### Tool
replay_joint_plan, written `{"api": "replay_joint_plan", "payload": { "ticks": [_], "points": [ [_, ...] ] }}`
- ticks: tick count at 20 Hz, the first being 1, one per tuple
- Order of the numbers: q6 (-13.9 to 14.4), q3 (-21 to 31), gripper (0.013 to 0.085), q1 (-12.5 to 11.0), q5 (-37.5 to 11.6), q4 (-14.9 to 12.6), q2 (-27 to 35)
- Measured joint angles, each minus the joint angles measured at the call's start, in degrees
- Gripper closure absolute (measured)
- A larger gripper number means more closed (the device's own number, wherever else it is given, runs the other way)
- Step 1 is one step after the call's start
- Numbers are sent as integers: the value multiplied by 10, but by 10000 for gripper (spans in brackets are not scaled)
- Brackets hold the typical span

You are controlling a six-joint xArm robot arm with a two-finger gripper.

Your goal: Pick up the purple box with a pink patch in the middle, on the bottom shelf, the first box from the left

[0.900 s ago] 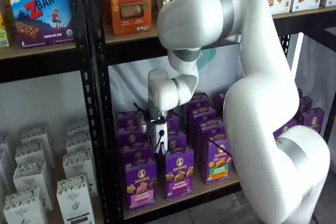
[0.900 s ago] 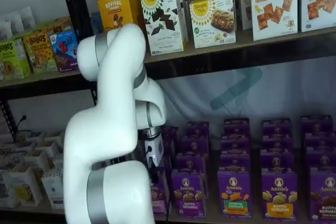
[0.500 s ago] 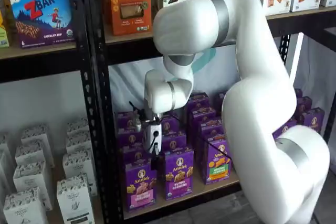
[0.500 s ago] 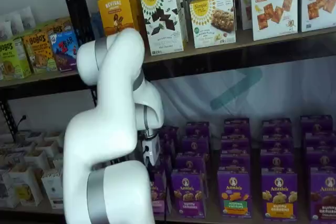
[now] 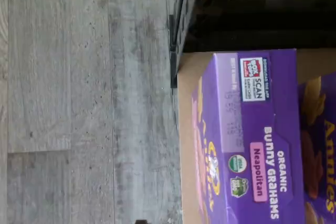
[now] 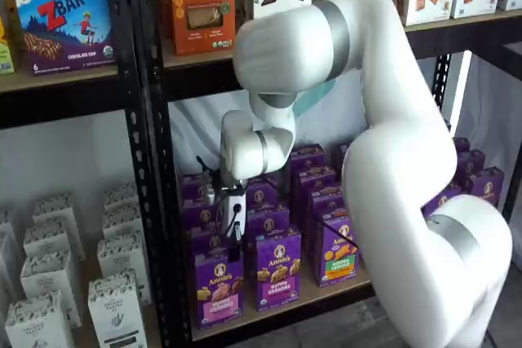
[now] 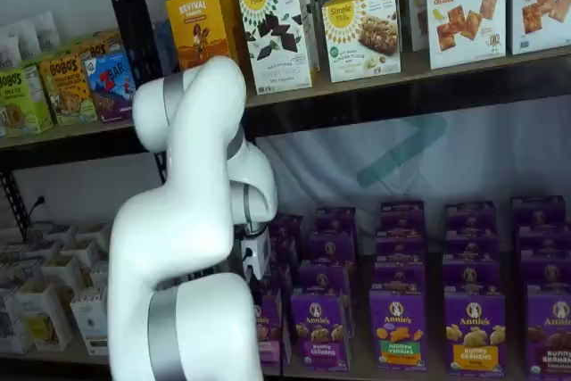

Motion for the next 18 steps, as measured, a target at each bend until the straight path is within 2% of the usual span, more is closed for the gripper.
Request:
{"api": "replay_joint_plan", "payload": {
  "ticks": [18],
  "points": [
    [18, -81, 130, -6, 14, -27, 85]
  ]
}}
